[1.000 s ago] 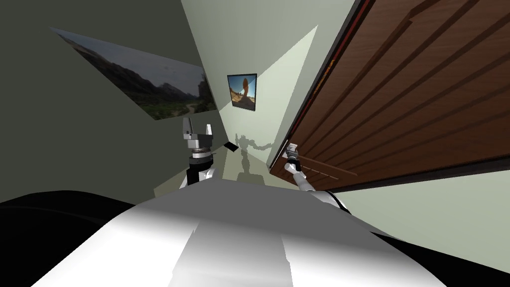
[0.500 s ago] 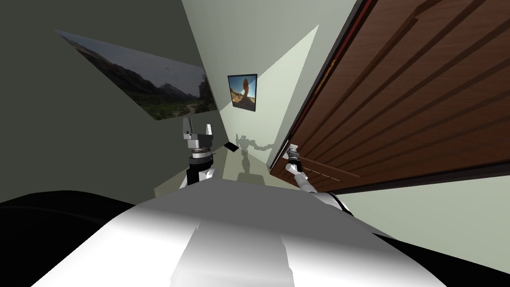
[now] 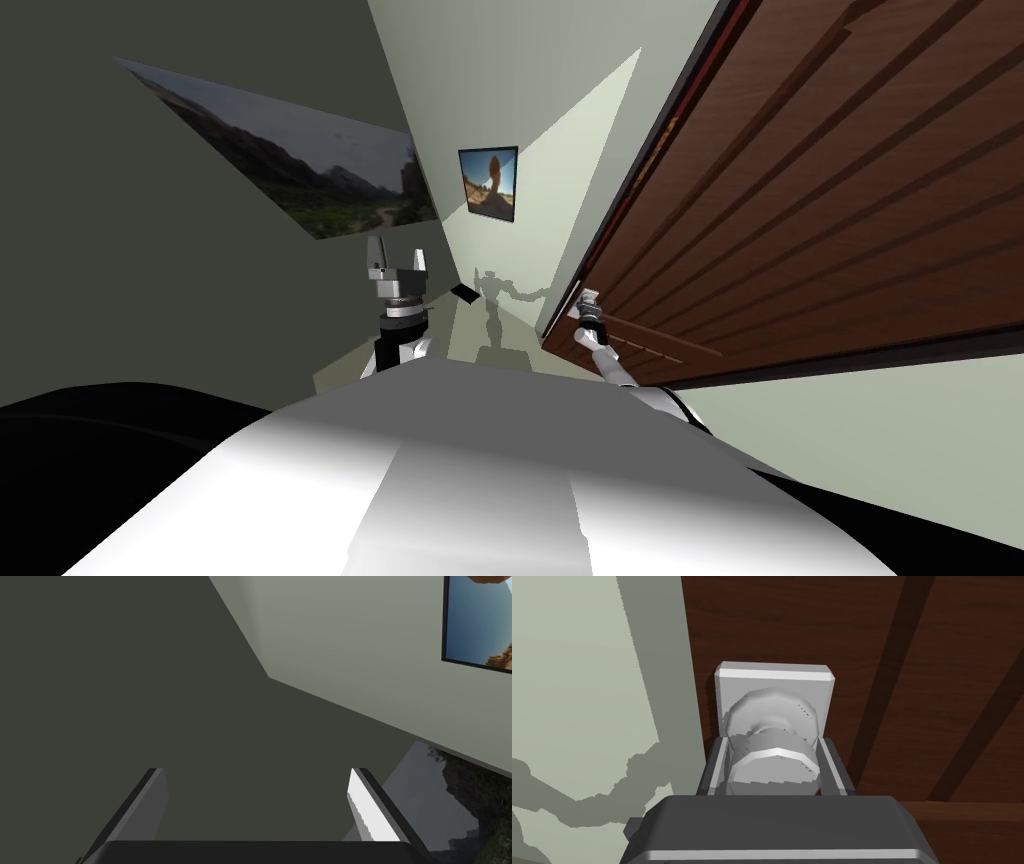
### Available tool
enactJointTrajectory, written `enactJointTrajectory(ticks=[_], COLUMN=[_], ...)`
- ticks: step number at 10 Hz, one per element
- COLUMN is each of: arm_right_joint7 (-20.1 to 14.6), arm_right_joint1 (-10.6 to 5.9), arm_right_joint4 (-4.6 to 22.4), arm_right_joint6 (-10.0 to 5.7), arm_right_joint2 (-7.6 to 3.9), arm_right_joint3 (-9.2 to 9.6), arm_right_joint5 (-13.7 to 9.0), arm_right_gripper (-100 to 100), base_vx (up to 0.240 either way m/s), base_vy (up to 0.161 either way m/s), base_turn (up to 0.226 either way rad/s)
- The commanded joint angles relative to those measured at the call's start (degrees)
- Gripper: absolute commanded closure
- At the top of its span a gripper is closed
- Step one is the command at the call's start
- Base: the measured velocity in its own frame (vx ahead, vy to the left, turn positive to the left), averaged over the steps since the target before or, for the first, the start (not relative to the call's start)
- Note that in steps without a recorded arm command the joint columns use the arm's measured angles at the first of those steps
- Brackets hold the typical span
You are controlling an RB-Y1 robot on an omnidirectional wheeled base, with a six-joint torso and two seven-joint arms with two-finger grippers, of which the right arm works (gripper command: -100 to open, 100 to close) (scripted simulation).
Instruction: Pull the door open
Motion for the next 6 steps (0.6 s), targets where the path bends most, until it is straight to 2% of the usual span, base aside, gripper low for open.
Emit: enactJointTrajectory(ticks=[1, 4, 6], arm_right_joint7=[-0.8, -2.6, -4.6], arm_right_joint1=[0.09, 0.47, 0.87], arm_right_joint4=[0.0, -1.0, -2.0], arm_right_joint6=[0.2, 0.59, 0.99], arm_right_joint2=[-0.02, -0.81, -1.64], arm_right_joint3=[0.92, 2.86, 4.88], arm_right_joint5=[0.2, 0.6, 0.9], arm_right_gripper=[100, 100, 100], base_vx=[-0.201, -0.234, -0.225], base_vy=[-0.042, -0.077, -0.071], base_turn=[0.092, 0.116, 0.128])
